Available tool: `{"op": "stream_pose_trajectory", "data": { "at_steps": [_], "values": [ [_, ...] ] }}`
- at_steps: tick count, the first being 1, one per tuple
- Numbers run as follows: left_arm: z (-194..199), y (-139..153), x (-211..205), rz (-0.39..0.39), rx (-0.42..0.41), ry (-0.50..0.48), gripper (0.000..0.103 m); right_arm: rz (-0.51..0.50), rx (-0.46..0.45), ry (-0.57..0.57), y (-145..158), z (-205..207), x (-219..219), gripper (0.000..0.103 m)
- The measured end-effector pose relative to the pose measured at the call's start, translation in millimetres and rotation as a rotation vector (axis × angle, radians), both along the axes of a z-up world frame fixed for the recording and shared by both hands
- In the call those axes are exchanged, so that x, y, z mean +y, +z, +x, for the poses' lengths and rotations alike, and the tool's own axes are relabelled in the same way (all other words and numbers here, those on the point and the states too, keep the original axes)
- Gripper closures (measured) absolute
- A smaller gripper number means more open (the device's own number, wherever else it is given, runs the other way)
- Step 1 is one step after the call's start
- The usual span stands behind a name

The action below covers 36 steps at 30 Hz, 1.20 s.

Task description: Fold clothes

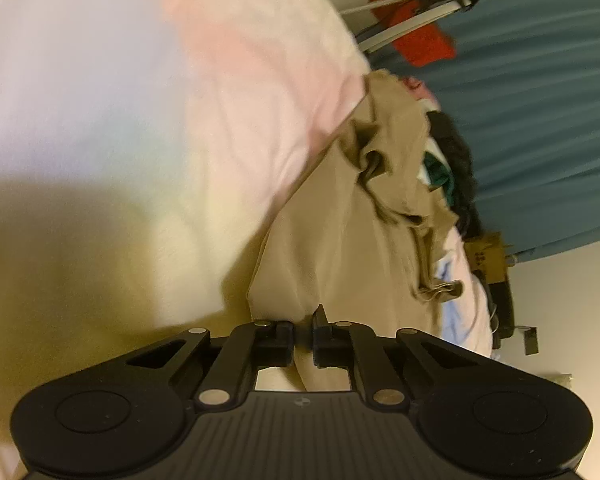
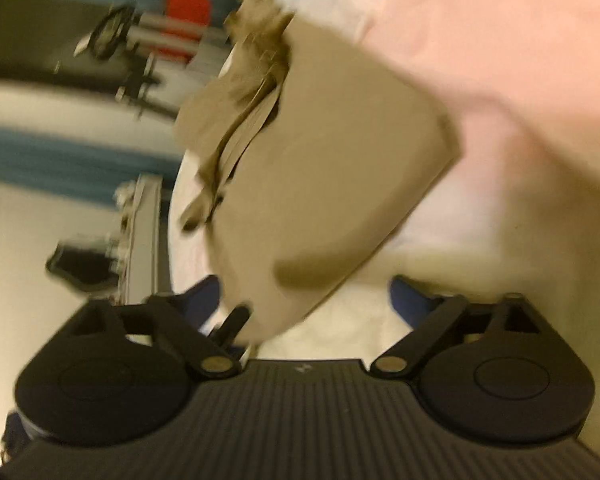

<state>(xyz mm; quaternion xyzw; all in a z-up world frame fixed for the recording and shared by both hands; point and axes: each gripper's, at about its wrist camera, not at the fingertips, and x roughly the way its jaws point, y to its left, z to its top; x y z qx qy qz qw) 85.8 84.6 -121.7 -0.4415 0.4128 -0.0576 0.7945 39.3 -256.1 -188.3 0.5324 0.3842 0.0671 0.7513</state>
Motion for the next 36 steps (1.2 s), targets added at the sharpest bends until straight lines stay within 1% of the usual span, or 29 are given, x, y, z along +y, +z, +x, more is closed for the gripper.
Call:
{"op": "stream_pose_trajectory", "data": {
  "at_steps": [2, 3, 5, 6, 7, 8, 10, 13, 15, 18, 19, 24, 26, 29, 31, 32, 33, 34, 36],
  "values": [
    [-4.2, 8.1, -1.2, 0.001, -0.043, 0.001, 0.095, -0.010, -0.013, -0.077, -1.4, -1.9, -6.6, 0.039],
    [-5.8, 11.8, -1.7, 0.002, -0.064, 0.002, 0.096, -0.025, -0.012, -0.119, -2.8, -2.5, -10.6, 0.042],
    [-8.1, 18.5, -3.1, 0.008, -0.100, 0.000, 0.096, -0.019, 0.001, -0.169, -8.8, -1.6, -16.8, 0.065],
    [-9.0, 21.4, -3.9, 0.014, -0.114, -0.005, 0.096, -0.012, 0.009, -0.179, -11.6, -0.6, -19.0, 0.072],
    [-9.8, 24.2, -5.0, 0.021, -0.125, -0.013, 0.096, -0.022, 0.009, -0.179, -11.1, 0.1, -19.4, 0.085],
    [-10.6, 27.1, -6.0, 0.028, -0.137, -0.020, 0.097, -0.044, -0.006, -0.176, -7.3, -0.1, -18.5, 0.090],
    [-14.9, 34.8, -8.5, 0.062, -0.166, -0.027, 0.097, -0.091, -0.050, -0.173, 2.8, -2.0, -16.1, 0.092],
    [-30.5, 54.2, -11.8, 0.115, -0.233, -0.034, 0.098, -0.143, -0.128, -0.163, 24.1, -9.2, -13.1, 0.094],
    [-45.0, 69.3, -13.6, 0.159, -0.284, -0.041, 0.098, -0.163, -0.182, -0.155, 40.0, -21.0, -13.1, 0.095],
    [-82.7, 91.1, -17.0, 0.186, -0.346, -0.047, 0.098, -0.185, -0.255, -0.147, 62.5, -49.8, -11.4, 0.096],
    [-97.5, 97.4, -17.8, 0.195, -0.360, -0.047, 0.098, -0.190, -0.273, -0.144, 68.2, -63.7, -11.7, 0.096],
    [-182.3, 116.2, -9.8, 0.146, -0.406, -0.053, 0.098, -0.211, -0.335, -0.134, 89.4, -150.1, -13.4, 0.096],
    [-215.4, 120.2, -11.3, 0.155, -0.413, -0.040, 0.098, -0.229, -0.349, -0.132, 97.0, -183.4, -9.5, 0.096],
    [-245.5, 121.7, -14.9, 0.156, -0.415, -0.031, 0.098, -0.285, -0.370, -0.128, 108.3, -214.3, -2.8, 0.095],
    [-247.9, 123.8, -12.2, 0.132, -0.410, -0.034, 0.098, -0.302, -0.379, -0.133, 113.8, -220.9, -4.5, 0.095],
    [-245.2, 125.2, -12.0, 0.118, -0.409, -0.037, 0.098, -0.301, -0.383, -0.137, 116.4, -216.0, -6.2, 0.095],
    [-240.9, 127.9, -11.6, 0.125, -0.424, -0.035, 0.097, -0.301, -0.388, -0.142, 119.2, -208.5, -7.8, 0.095],
    [-232.4, 131.5, -13.5, 0.136, -0.435, -0.033, 0.097, -0.300, -0.393, -0.147, 122.0, -201.1, -9.4, 0.095],
    [-206.5, 139.3, -15.1, 0.117, -0.445, -0.033, 0.097, -0.304, -0.402, -0.159, 128.4, -181.6, -12.1, 0.095]
  ]
}}
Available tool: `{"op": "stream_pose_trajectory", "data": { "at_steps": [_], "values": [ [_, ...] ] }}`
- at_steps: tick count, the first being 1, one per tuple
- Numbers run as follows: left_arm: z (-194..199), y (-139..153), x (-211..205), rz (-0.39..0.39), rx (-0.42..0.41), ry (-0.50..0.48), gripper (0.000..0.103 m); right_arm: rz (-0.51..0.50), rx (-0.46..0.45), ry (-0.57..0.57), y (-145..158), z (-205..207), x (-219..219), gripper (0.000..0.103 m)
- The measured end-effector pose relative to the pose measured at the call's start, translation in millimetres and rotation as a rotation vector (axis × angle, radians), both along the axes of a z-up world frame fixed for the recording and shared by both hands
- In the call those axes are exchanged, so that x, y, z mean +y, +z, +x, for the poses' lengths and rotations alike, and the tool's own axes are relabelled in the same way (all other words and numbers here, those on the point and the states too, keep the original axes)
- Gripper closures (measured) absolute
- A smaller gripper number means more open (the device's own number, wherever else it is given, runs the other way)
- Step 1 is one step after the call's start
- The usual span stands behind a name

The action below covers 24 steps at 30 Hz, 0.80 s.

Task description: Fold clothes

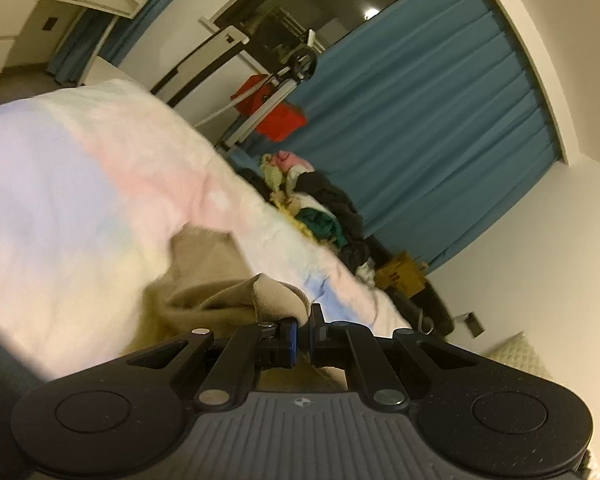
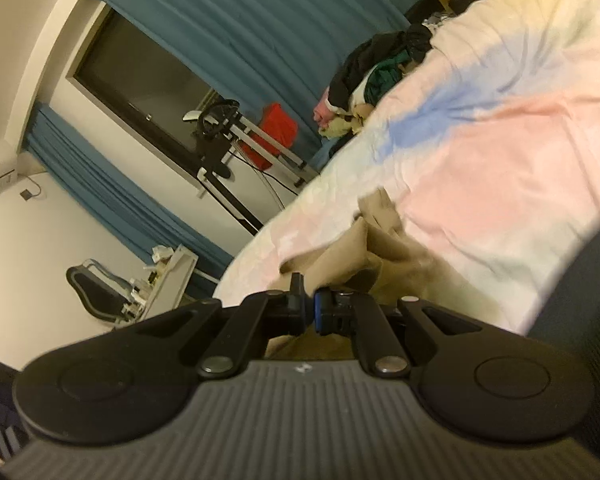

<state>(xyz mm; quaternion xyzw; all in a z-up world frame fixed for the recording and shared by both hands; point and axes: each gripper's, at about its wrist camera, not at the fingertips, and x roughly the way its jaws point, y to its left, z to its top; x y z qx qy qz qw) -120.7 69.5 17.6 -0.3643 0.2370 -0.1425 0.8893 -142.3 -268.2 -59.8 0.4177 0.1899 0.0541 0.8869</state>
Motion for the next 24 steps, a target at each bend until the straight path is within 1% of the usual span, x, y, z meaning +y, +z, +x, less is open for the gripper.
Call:
{"op": "stream_pose_trajectory", "data": {
  "at_steps": [3, 6, 9, 10, 11, 14, 16, 18, 19, 20, 21, 22, 23, 24],
  "values": [
    [57.4, 9.7, -8.2, 0.046, 0.004, 0.020, 0.097, -0.026, 0.002, -0.018, 11.1, 53.3, -1.8, 0.095],
    [127.9, 9.8, -17.0, 0.128, 0.040, 0.037, 0.097, -0.060, 0.041, -0.022, 16.4, 118.8, 0.6, 0.095],
    [191.8, -9.2, -29.8, 0.254, 0.061, 0.054, 0.097, -0.127, 0.085, 0.003, 6.1, 185.1, 6.4, 0.095],
    [205.8, -20.8, -31.0, 0.271, 0.069, 0.063, 0.097, -0.136, 0.101, 0.014, -0.8, 201.7, 7.4, 0.095],
    [216.5, -32.7, -31.8, 0.284, 0.077, 0.062, 0.097, -0.144, 0.112, 0.026, -9.4, 214.5, 7.8, 0.095],
    [238.2, -66.0, -27.7, 0.271, 0.119, 0.059, 0.096, -0.161, 0.134, 0.059, -37.1, 241.9, 6.6, 0.094],
    [241.7, -77.5, -24.1, 0.251, 0.121, 0.052, 0.096, -0.150, 0.136, 0.080, -56.5, 247.7, 3.0, 0.093],
    [241.5, -76.5, -25.7, 0.267, 0.111, 0.033, 0.095, -0.146, 0.172, 0.093, -68.8, 250.7, 1.3, 0.092],
    [241.4, -75.9, -26.5, 0.275, 0.106, 0.023, 0.092, -0.150, 0.191, 0.100, -69.8, 251.3, 1.4, 0.091],
    [237.8, -70.7, -30.1, 0.309, 0.075, -0.004, 0.087, -0.157, 0.200, 0.110, -67.6, 251.1, 2.1, 0.091],
    [234.1, -65.3, -33.7, 0.345, 0.043, -0.032, 0.068, -0.169, 0.195, 0.126, -62.8, 247.6, 4.4, 0.090],
    [228.2, -59.9, -38.6, 0.388, 0.001, -0.044, 0.052, -0.187, 0.174, 0.142, -57.3, 241.0, 7.8, 0.080],
    [222.2, -54.5, -43.6, 0.432, -0.041, -0.056, 0.046, -0.207, 0.149, 0.158, -51.9, 233.6, 11.3, 0.057],
    [215.2, -51.2, -46.0, 0.455, -0.058, -0.060, 0.036, -0.228, 0.124, 0.173, -46.5, 226.3, 14.8, 0.042]
  ]
}}
